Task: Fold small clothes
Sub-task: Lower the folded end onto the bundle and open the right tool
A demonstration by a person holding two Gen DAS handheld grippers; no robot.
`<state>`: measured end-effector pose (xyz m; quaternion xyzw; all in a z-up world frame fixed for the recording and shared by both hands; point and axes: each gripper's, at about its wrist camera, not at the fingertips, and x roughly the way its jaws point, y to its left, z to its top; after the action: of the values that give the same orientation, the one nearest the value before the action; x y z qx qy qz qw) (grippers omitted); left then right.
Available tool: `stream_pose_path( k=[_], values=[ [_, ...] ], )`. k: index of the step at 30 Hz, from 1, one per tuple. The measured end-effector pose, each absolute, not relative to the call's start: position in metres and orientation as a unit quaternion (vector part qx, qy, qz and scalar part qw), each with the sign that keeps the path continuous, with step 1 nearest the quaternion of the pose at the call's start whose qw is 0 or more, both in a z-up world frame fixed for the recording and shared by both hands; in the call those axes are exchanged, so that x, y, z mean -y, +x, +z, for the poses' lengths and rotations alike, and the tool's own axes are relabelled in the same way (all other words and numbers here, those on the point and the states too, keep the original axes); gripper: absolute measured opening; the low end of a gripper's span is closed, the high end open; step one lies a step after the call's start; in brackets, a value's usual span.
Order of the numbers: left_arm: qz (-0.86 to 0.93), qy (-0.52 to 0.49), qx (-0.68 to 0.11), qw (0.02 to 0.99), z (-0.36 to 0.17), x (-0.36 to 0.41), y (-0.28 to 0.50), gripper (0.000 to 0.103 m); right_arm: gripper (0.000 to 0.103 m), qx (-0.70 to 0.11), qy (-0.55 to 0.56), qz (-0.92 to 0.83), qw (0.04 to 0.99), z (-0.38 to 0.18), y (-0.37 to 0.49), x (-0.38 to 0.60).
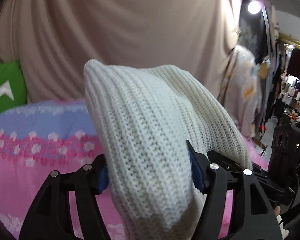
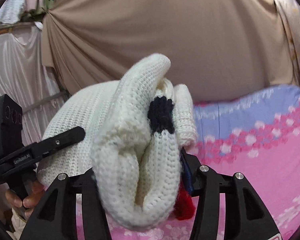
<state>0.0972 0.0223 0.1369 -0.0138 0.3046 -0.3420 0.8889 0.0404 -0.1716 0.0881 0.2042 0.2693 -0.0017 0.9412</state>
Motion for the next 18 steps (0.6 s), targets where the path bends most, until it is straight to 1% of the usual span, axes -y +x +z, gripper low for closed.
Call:
stream_pose_path(
  k=[1, 2, 3, 4, 6, 9, 10, 13, 14, 15, 16, 18],
  values=[
    [-0.323, -0.007, -0.347, 0.88, 0.107, -0.021, 0.117, 0.065, 0.039, -0.305, 0.212, -0.03, 0.928, 0.059, 0.049, 0.174],
    [-0.286, -0.002, -0.395, 0.873, 0.071, -0.025, 0.135, 0.061, 0.036, -0.328, 0.206, -0.053, 0.921, 0.039, 0.05, 0.173],
    [-0.267, -0.003, -0.423, 0.866, 0.049, -0.031, 0.143, 0.055, 0.034, -0.335, 0.2, -0.061, 0.919, 0.031, 0.048, 0.171],
    [-0.26, -0.011, -0.437, 0.861, 0.034, -0.04, 0.146, 0.055, 0.034, -0.331, 0.202, -0.054, 0.92, 0.026, 0.04, 0.17],
    [-0.269, -0.032, -0.428, 0.862, 0.032, -0.058, 0.141, 0.057, 0.034, -0.323, 0.199, -0.053, 0.924, 0.033, 0.032, 0.169],
    [-0.259, -0.028, -0.393, 0.882, 0.056, -0.062, 0.132, 0.058, 0.034, -0.307, 0.164, -0.064, 0.935, 0.059, 0.04, 0.162],
    [-0.259, -0.025, -0.385, 0.885, 0.062, -0.059, 0.132, 0.059, 0.034, -0.303, 0.156, -0.057, 0.938, 0.067, 0.046, 0.16],
    [-0.255, -0.02, -0.384, 0.887, 0.07, -0.049, 0.142, 0.072, 0.034, -0.303, 0.129, -0.052, 0.943, 0.075, 0.072, 0.155],
    [-0.254, -0.026, -0.387, 0.886, 0.067, -0.05, 0.152, 0.08, 0.034, -0.305, 0.122, -0.054, 0.943, 0.076, 0.081, 0.157],
    [-0.255, -0.036, -0.393, 0.883, 0.065, -0.049, 0.156, 0.085, 0.038, -0.314, 0.121, -0.059, 0.94, 0.071, 0.093, 0.161],
    [-0.26, -0.049, -0.407, 0.874, 0.06, -0.05, 0.165, 0.086, 0.052, -0.328, 0.131, -0.056, 0.934, 0.065, 0.106, 0.17],
    [-0.292, -0.095, -0.457, 0.835, 0.04, -0.052, 0.194, 0.086, 0.063, -0.343, 0.158, -0.058, 0.924, 0.051, 0.122, 0.185]
  ],
)
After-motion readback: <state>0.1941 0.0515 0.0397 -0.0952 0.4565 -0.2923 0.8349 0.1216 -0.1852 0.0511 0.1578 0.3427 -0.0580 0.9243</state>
